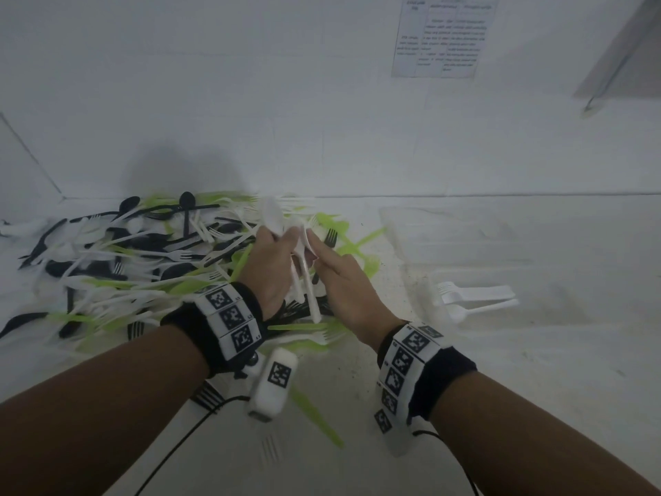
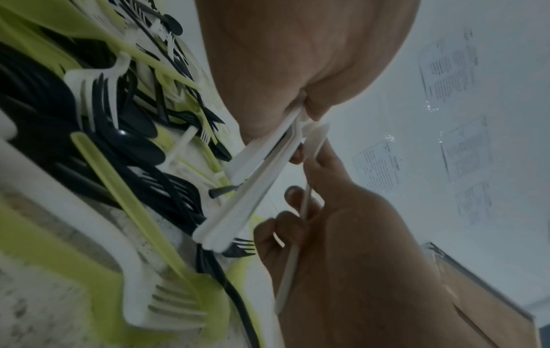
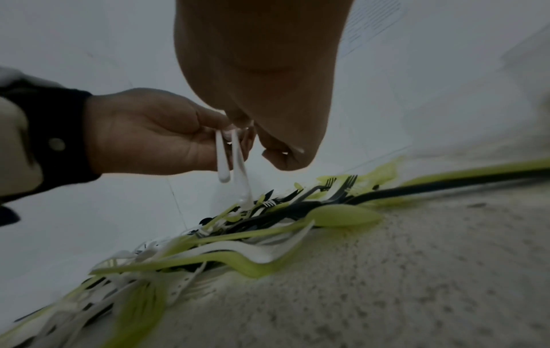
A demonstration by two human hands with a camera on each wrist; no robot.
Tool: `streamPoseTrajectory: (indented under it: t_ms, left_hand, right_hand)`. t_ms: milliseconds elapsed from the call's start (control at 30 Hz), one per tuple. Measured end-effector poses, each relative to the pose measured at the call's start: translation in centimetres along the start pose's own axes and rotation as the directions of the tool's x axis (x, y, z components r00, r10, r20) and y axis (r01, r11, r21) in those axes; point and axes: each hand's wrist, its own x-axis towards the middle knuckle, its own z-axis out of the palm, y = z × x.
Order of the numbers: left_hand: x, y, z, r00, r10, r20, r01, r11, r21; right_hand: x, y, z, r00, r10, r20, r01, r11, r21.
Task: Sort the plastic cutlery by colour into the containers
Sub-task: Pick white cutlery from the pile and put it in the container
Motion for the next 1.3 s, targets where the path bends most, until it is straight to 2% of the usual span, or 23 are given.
streamPoseTrajectory:
  t_ms: [67, 167, 400, 533, 600, 667, 767, 833, 900, 967, 1000, 1100, 1167, 1200, 1300]
  left_hand:
    - [0.0, -0.1, 0.0, 1.0, -0.014, -0.015, 0.014, 1.0, -0.023]
    - [0.0, -0.3, -0.3, 1.0, -0.023, -0.012, 0.022, 0.997, -0.078]
    - [-0.6, 0.8, -1.4, 0.997, -0.041, 0.071, 0.049, 0.992, -0.116]
    - [-0.9, 1.0, -2.3, 0.985, -0.043, 0.167, 0.043, 0.999, 0.004]
    - [-0.9, 0.7, -2.7, 0.991, -0.037, 0.126, 0.033, 0.999, 0.031]
    - [-0.8, 0.4, -3.1, 0.999, -0.027, 0.024, 0.025, 0.996, 0.085]
    - [-0.3, -0.2, -3.9, 0.997, -0.016, -0.073, 0.032, 0.975, 0.222]
    - [-0.2, -0.4, -4.1, 0.996, -0.084, -0.021, 0.086, 0.977, 0.195]
    - [-0.5, -0.2, -3.8, 0.984, -0.147, 0.101, 0.134, 0.983, 0.123]
    - [-0.9, 0.2, -3.2, 0.96, -0.161, 0.23, 0.146, 0.986, 0.084]
    - [-1.0, 0.4, -2.8, 0.953, -0.16, 0.257, 0.144, 0.986, 0.081]
    - [-0.8, 0.7, -2.4, 0.966, -0.168, 0.195, 0.142, 0.98, 0.138]
    - [-0.5, 0.7, -2.6, 0.97, -0.175, 0.171, 0.15, 0.977, 0.149]
    - [-0.4, 0.6, -2.7, 0.967, -0.176, 0.183, 0.151, 0.978, 0.146]
    - [-1.1, 1.4, -2.5, 0.961, -0.194, 0.2, 0.18, 0.98, 0.086]
  right_hand:
    - [0.4, 0.9, 0.6, 1.0, 0.004, -0.018, -0.004, 1.0, -0.009]
    - [0.5, 1.6, 1.3, 0.997, -0.059, -0.043, 0.052, 0.989, -0.141]
    - [0.8, 1.6, 3.0, 0.982, -0.18, 0.056, 0.189, 0.945, -0.266]
    - [2.3, 1.7, 3.5, 0.996, -0.068, 0.049, 0.079, 0.958, -0.275]
    - [1.7, 1.1, 3.3, 0.998, -0.044, 0.035, 0.053, 0.95, -0.306]
    - [1.1, 0.3, 3.0, 0.999, -0.039, -0.004, 0.036, 0.952, -0.305]
    - [0.6, -0.8, 2.7, 0.996, -0.045, -0.073, 0.026, 0.969, -0.245]
    - [0.2, -1.5, 2.7, 0.996, -0.038, -0.083, 0.023, 0.984, -0.178]
    - [0.0, -2.0, 3.0, 0.996, -0.036, -0.082, 0.028, 0.995, -0.097]
    - [0.4, -2.2, 3.9, 0.993, -0.088, -0.075, 0.081, 0.992, -0.101]
    - [0.7, -2.0, 4.5, 0.992, -0.11, -0.07, 0.1, 0.987, -0.127]
    - [1.6, -0.3, 5.4, 0.989, -0.128, -0.078, 0.115, 0.981, -0.155]
    - [1.9, -0.5, 5.5, 0.991, -0.075, -0.109, 0.062, 0.99, -0.124]
    - [2.0, -0.9, 5.6, 0.995, -0.021, -0.101, 0.016, 0.999, -0.05]
    - [2.0, -2.1, 5.9, 0.993, 0.113, 0.024, -0.116, 0.973, 0.199]
